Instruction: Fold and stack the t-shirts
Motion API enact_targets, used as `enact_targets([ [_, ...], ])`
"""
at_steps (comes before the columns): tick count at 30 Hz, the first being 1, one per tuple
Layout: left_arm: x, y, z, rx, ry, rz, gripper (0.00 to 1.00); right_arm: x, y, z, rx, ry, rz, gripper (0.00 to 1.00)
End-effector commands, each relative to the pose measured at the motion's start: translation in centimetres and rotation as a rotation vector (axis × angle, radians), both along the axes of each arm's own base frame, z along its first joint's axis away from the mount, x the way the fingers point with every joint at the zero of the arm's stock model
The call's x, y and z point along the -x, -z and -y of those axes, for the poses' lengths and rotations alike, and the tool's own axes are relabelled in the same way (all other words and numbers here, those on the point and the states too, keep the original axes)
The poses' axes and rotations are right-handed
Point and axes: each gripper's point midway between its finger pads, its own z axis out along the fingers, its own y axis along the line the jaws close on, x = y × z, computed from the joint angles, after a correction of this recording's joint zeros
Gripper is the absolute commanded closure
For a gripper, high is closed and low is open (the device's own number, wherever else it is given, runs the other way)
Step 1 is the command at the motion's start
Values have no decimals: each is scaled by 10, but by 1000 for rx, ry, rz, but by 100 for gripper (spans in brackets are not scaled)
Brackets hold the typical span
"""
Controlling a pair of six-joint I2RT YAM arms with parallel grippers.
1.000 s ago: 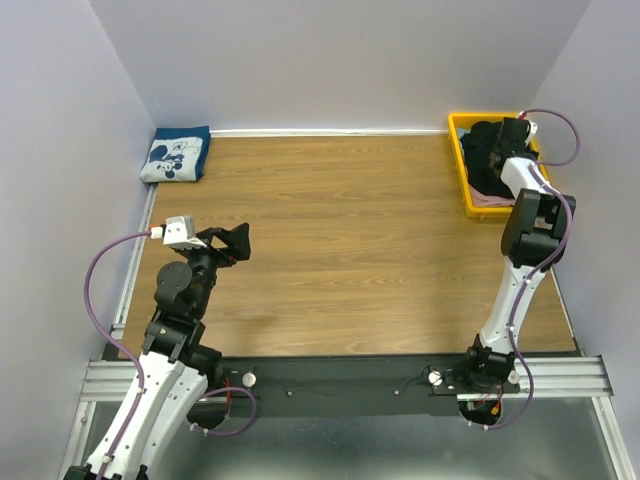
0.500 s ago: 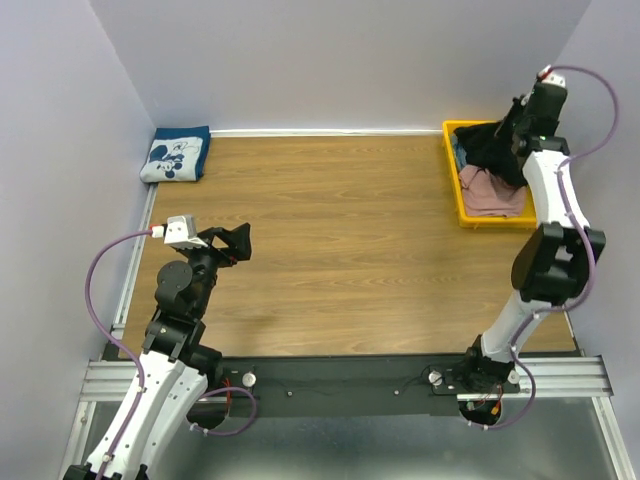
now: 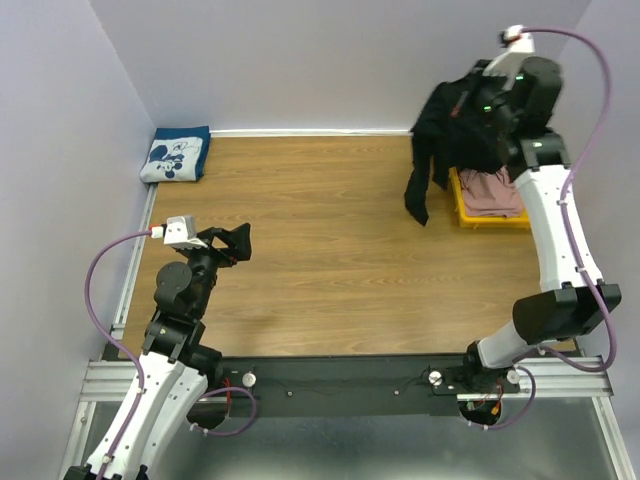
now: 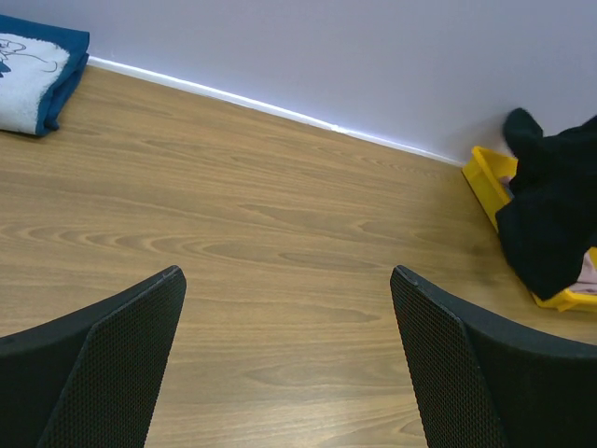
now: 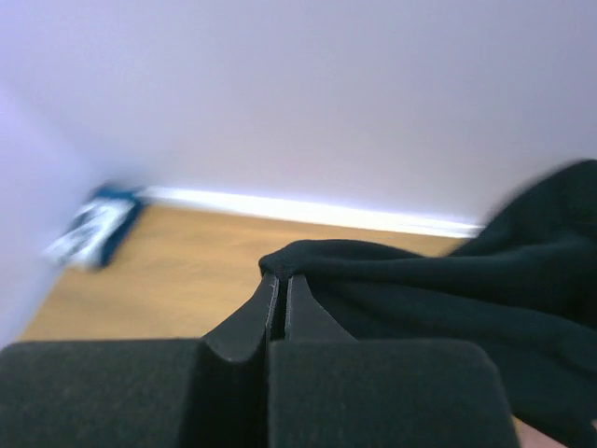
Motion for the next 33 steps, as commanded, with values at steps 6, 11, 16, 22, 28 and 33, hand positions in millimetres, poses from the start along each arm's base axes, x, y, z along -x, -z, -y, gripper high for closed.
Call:
enact_targets([
  [6, 2, -8, 1, 1, 7, 33, 2, 120, 66, -266, -69, -556, -220, 95],
  [11, 2, -9, -2, 2, -6, 34, 2, 137, 112, -303, -8, -554, -306, 41],
  [16, 3, -8, -4, 3, -17, 31, 2, 101, 167, -240, 177, -253, -316, 23],
  [22, 3, -7, -2, 6, -8, 26, 2, 67, 272, -113, 220, 51, -559, 22],
  [28, -3, 5, 2, 0, 3, -22, 2, 51, 348, -25, 256, 251, -742, 19],
  [33, -13, 39, 0, -11, -34, -173, 2, 38, 374, 28, 247, 387, -812, 18],
])
